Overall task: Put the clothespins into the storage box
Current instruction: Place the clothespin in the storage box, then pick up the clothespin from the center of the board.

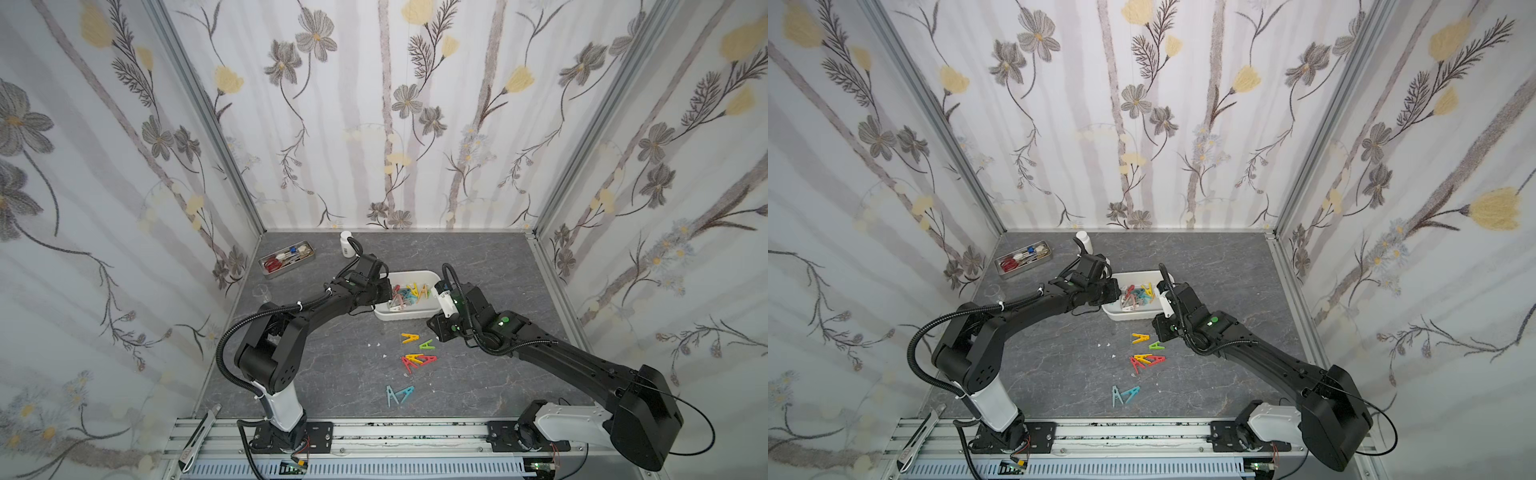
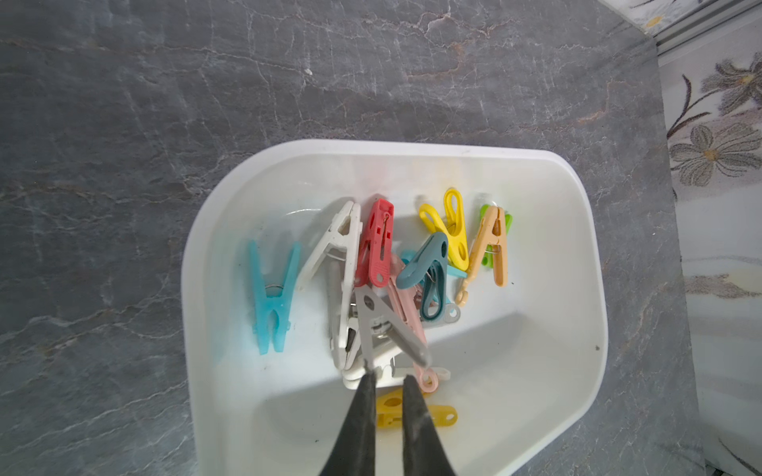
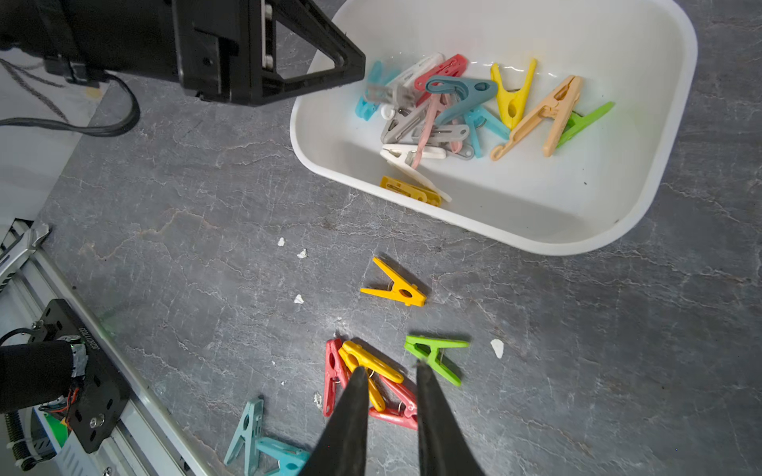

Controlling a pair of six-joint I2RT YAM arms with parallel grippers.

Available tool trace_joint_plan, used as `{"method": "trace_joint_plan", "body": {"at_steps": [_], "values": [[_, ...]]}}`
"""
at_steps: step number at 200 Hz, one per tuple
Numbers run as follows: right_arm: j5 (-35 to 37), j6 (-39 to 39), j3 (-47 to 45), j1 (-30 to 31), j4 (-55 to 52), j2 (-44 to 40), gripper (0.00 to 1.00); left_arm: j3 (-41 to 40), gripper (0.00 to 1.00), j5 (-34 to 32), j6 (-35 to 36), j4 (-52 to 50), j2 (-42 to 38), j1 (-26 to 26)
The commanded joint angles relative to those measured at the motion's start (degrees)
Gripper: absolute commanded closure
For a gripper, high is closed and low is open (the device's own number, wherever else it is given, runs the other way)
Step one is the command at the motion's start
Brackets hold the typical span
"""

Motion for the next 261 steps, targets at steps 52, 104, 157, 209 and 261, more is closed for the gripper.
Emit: {"method": "trace_joint_plan", "body": {"at_steps": [52,104,157,209,261], "values": [[-0.9,0.7,0.2,0.3,1.9,0.6,0.77,1.0,0.72,0.2,0.3,-0.2,-2.7,0.1],[-1.3,1.5,0.4,2.4,3.3,2.8,0.77,-1.8,0.68,0.2,-0.9,0.8,-7.1,0.0],[1.0,2.8,-4.2,7.4,3.8,2.0,0.77,-6.5,0.62,-2.1,-1.2,1.6,-11.6,-1.6],[1.3,4.0,-6.7,14.3,2.4,5.2,0.75,-8.7,0.61,-6.9,-0.2,-0.2,-16.2,-3.4],[-1.3,7.2,-5.6,18.0,6.2,11.3,0.69,-12.4,0.6,-7.9,-1.1,0.9,-18.9,-3.4]]}}
